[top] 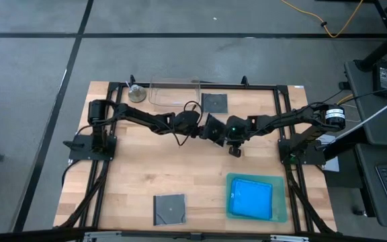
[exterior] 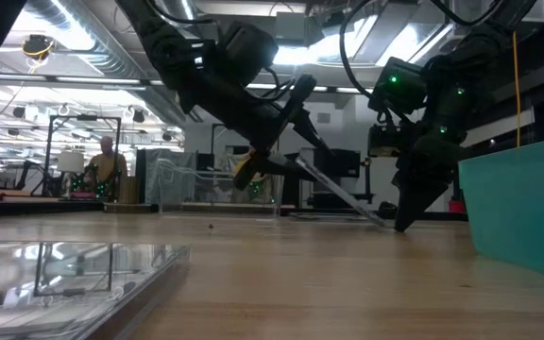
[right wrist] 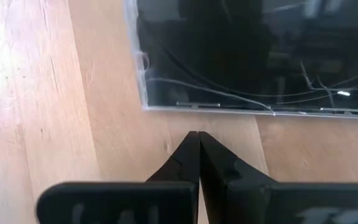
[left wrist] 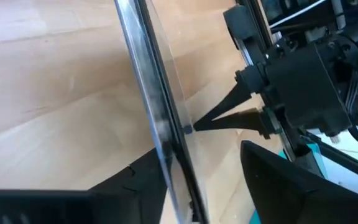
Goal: Pick & place jewel cases by type
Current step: Put the middle black cd case into the transparent bin
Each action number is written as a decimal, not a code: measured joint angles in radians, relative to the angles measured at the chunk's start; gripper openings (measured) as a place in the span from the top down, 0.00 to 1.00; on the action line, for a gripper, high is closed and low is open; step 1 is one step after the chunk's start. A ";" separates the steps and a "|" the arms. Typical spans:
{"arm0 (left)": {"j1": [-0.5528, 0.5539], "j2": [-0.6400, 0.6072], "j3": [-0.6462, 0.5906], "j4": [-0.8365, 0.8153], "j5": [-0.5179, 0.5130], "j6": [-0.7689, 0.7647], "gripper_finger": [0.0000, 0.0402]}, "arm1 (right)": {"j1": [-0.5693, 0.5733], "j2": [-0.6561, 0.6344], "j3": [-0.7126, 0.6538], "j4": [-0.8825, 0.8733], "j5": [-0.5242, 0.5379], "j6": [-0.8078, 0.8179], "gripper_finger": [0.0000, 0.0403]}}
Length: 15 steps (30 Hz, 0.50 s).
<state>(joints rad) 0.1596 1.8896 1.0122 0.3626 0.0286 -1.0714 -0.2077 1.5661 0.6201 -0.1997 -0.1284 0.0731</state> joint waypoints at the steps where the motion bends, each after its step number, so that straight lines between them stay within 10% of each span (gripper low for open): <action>1: 0.000 0.000 0.000 0.000 0.000 0.000 0.56 | 0.000 0.000 0.000 0.000 0.000 0.000 0.99; 15: -0.016 -0.002 0.000 -0.002 0.007 -0.007 0.82 | 0.000 0.000 0.000 -0.001 -0.001 -0.002 0.99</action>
<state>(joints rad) 0.1436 1.8877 1.0122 0.3611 0.0360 -1.0786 -0.2077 1.5661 0.6201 -0.2008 -0.1295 0.0708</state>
